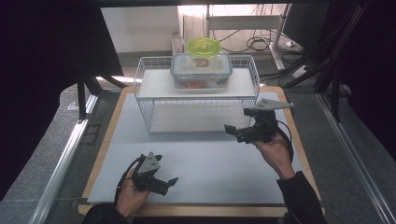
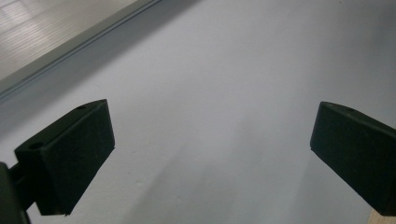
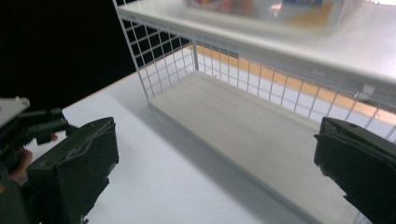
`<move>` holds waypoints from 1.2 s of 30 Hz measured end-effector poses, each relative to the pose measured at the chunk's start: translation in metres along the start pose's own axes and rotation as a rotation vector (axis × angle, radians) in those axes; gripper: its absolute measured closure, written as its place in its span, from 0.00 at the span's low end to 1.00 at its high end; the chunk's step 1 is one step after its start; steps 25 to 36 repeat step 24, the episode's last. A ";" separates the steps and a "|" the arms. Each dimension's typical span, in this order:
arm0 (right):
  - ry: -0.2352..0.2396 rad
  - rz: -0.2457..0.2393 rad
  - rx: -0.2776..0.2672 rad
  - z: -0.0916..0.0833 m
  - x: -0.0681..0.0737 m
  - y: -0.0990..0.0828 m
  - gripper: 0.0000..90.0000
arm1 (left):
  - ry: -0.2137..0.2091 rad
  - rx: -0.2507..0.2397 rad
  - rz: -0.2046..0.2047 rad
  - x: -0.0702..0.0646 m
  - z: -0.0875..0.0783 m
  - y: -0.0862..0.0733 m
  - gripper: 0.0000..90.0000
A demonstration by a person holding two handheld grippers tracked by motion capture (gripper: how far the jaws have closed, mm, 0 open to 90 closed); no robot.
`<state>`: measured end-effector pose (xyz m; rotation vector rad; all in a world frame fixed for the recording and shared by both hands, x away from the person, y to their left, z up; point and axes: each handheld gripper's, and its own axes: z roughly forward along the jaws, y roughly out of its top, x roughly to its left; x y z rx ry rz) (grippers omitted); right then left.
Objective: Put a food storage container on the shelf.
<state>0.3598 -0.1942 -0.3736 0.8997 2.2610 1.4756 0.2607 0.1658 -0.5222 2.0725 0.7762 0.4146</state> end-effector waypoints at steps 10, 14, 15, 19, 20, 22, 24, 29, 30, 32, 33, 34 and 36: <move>-0.045 -0.043 0.037 -0.010 0.007 -0.064 0.00 | 0.022 -0.006 -0.009 0.001 -0.001 0.000 0.00; -0.066 -0.040 0.096 -0.008 0.010 -0.097 0.00 | 0.048 0.020 0.017 -0.001 0.001 0.000 0.00; -0.069 -0.036 0.110 -0.008 0.010 -0.103 0.00 | 0.051 0.020 0.022 -0.001 0.001 0.000 0.00; -0.115 -0.029 0.162 -0.011 0.008 -0.126 0.01 | 0.049 0.025 0.019 0.000 0.001 -0.001 0.00; -0.122 -0.022 0.181 -0.011 0.006 -0.131 0.01 | 0.048 0.025 0.017 0.000 0.002 -0.001 0.00; -0.137 -0.010 0.200 -0.010 0.003 -0.135 0.01 | 0.044 0.024 0.017 0.000 0.002 -0.001 0.00; -0.142 0.004 0.209 -0.008 0.000 -0.138 0.01 | 0.042 0.018 0.016 -0.001 0.002 0.000 0.00; -0.142 0.004 0.209 -0.008 0.000 -0.138 0.01 | 0.042 0.018 0.016 -0.001 0.002 0.000 0.00; -0.142 0.004 0.209 -0.008 0.000 -0.138 0.01 | 0.042 0.018 0.016 -0.001 0.002 0.000 0.00; -0.142 0.004 0.209 -0.008 0.000 -0.138 0.01 | 0.042 0.018 0.016 -0.001 0.002 0.000 0.00; -0.142 0.004 0.209 -0.008 0.000 -0.138 0.01 | 0.042 0.018 0.016 -0.001 0.002 0.000 0.00; -0.142 0.004 0.209 -0.008 0.000 -0.138 0.01 | 0.042 0.018 0.016 -0.001 0.002 0.000 0.00; -0.142 0.004 0.209 -0.008 0.000 -0.138 0.01 | 0.042 0.018 0.016 -0.001 0.002 0.000 0.00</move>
